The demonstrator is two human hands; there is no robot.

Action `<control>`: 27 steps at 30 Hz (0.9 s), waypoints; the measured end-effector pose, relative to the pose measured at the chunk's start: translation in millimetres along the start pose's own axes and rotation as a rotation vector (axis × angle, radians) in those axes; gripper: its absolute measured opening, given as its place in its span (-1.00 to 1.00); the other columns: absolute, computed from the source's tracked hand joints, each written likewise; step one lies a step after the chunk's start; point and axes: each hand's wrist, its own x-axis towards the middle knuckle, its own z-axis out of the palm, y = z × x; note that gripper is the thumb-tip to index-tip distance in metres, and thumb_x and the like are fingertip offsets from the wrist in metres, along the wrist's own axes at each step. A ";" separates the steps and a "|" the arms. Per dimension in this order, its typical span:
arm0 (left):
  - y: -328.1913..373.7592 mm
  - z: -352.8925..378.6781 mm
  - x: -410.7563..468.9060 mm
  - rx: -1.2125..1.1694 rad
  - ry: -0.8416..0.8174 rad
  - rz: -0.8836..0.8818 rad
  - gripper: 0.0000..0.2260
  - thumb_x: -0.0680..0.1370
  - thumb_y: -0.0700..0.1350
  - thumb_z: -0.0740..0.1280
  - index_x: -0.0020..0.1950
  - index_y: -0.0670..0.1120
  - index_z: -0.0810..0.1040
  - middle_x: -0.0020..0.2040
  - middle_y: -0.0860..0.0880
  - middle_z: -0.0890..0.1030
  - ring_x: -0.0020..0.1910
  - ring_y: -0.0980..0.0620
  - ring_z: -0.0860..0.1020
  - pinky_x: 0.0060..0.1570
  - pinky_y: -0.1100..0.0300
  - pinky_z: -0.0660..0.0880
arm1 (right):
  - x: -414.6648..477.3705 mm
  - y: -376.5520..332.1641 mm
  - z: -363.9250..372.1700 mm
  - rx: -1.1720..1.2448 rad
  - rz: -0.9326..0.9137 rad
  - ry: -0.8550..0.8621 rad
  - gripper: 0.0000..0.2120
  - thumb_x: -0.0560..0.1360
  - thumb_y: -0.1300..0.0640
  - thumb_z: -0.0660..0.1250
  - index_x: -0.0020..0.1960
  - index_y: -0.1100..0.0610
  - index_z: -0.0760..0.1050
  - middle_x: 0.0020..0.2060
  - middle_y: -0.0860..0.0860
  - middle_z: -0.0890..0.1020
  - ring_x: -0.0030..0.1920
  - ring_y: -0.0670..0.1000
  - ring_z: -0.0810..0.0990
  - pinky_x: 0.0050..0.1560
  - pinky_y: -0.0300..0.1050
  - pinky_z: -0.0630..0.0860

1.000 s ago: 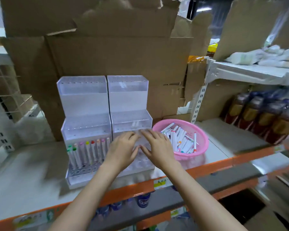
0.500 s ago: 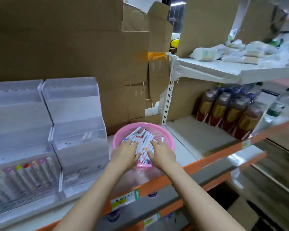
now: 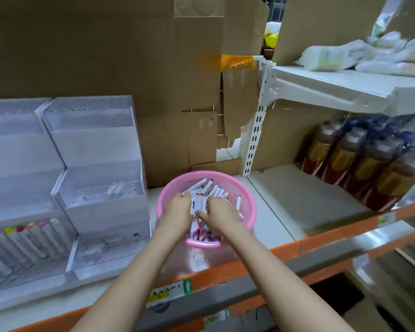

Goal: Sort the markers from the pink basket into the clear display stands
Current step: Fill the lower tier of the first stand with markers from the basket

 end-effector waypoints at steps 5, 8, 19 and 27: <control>-0.6 -1.0 3.7 -0.162 0.042 -0.055 -0.69 0.41 -0.21 0.38 0.13 -0.17 0.46 0.07 -0.14 0.58 0.06 -0.13 0.52 -0.07 0.11 0.39 | 10.1 3.6 4.3 0.181 0.068 -0.026 -0.56 0.48 -0.02 0.37 -0.39 0.04 0.18 -0.48 -0.04 0.33 -0.41 0.00 0.34 -0.46 -0.16 0.12; 1.2 -5.0 2.9 -0.161 0.026 -0.112 -0.69 0.43 -0.15 0.41 0.13 -0.16 0.47 0.05 -0.13 0.60 0.05 -0.14 0.54 -0.06 0.08 0.43 | 14.2 7.4 6.2 0.235 0.089 -0.028 -0.55 0.47 0.00 0.39 -0.42 0.08 0.20 -0.53 -0.02 0.32 -0.48 -0.06 0.29 -0.48 -0.16 0.10; 3.0 -7.4 2.6 -0.330 0.052 -0.162 -0.83 0.43 -0.24 0.32 0.01 -0.13 0.48 -0.15 -0.06 0.57 -0.11 -0.06 0.51 -0.22 0.13 0.37 | 17.6 10.5 8.8 0.390 0.053 0.085 -0.64 0.55 0.09 0.29 -0.38 0.12 0.29 -0.48 0.00 0.39 -0.41 -0.01 0.35 -0.31 -0.06 0.18; -3.2 -21.9 -13.9 -0.585 0.312 0.017 -0.51 0.43 -0.28 0.35 0.28 0.11 0.41 -0.06 0.03 0.59 -0.26 0.12 0.56 -0.23 0.24 0.50 | 4.8 1.6 -4.1 0.567 -0.134 0.295 -0.70 0.56 0.19 0.30 0.27 0.11 0.37 -0.27 0.05 0.63 -0.21 0.08 0.60 -0.16 -0.02 0.49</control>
